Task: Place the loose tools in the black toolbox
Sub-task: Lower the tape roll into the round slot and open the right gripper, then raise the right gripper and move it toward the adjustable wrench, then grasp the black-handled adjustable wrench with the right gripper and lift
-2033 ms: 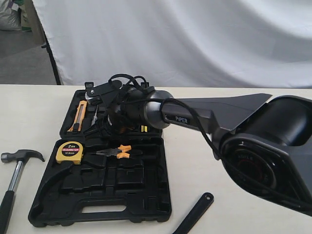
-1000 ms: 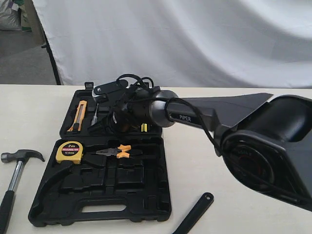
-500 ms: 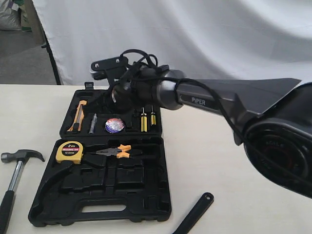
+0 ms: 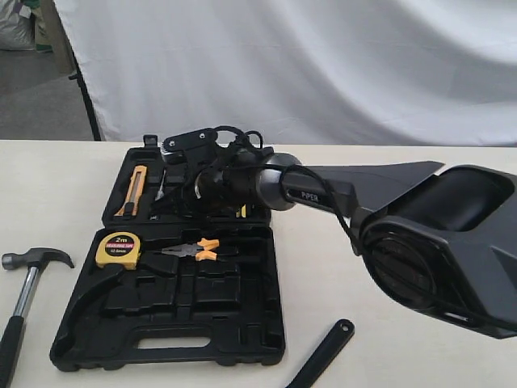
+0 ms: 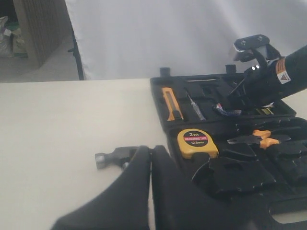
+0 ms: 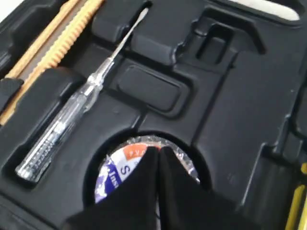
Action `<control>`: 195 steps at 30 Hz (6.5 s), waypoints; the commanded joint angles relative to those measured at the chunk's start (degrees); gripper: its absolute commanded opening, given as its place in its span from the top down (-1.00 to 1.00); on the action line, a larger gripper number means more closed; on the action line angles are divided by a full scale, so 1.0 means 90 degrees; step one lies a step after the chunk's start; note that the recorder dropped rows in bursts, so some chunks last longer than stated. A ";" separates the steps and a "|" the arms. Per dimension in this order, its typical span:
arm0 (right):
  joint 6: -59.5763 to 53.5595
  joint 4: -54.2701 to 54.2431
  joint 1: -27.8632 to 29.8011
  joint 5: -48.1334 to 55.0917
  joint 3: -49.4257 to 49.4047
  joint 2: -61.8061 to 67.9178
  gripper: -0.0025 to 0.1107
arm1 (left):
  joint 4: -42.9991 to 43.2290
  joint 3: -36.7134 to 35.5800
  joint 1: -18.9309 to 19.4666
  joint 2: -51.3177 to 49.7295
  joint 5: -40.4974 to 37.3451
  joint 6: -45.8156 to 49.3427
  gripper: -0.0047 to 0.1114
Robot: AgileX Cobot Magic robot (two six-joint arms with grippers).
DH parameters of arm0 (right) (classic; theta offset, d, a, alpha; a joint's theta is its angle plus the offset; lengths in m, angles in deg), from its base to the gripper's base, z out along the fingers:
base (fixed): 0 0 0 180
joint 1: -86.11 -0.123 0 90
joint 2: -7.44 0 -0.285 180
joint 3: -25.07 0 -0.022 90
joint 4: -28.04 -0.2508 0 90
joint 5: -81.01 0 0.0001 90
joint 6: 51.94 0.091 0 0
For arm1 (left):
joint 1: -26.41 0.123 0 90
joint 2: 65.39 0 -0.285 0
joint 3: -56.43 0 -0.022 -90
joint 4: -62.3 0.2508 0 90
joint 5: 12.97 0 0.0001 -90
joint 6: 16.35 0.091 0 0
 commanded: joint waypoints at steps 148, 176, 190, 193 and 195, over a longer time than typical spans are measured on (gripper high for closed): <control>-0.8399 -0.5833 -0.1078 0.1233 -0.5864 -0.4411 -0.03 | -0.0065 -0.0020 0.0023 0.0020 0.0001 -0.0049 0.91; -1.0339 -0.3938 -0.1078 0.2689 -0.5187 -0.3070 -0.13 | -0.0065 -0.0020 0.0023 0.0020 0.0001 -0.0049 0.91; -1.0049 -0.3488 -0.1748 0.2808 -0.5187 -0.3070 0.93 | -0.0065 -0.0020 0.0023 0.0020 0.0001 -0.0049 0.91; -0.9650 -0.3170 -0.1811 0.2808 -0.5187 -0.3070 0.96 | -0.0090 -0.0020 0.0023 0.0020 0.0001 -0.0049 0.91; -0.9596 -0.3181 -0.1811 0.2808 -0.5187 -0.3070 0.96 | -0.0090 -0.0020 0.0023 0.0020 0.0001 -0.0049 0.91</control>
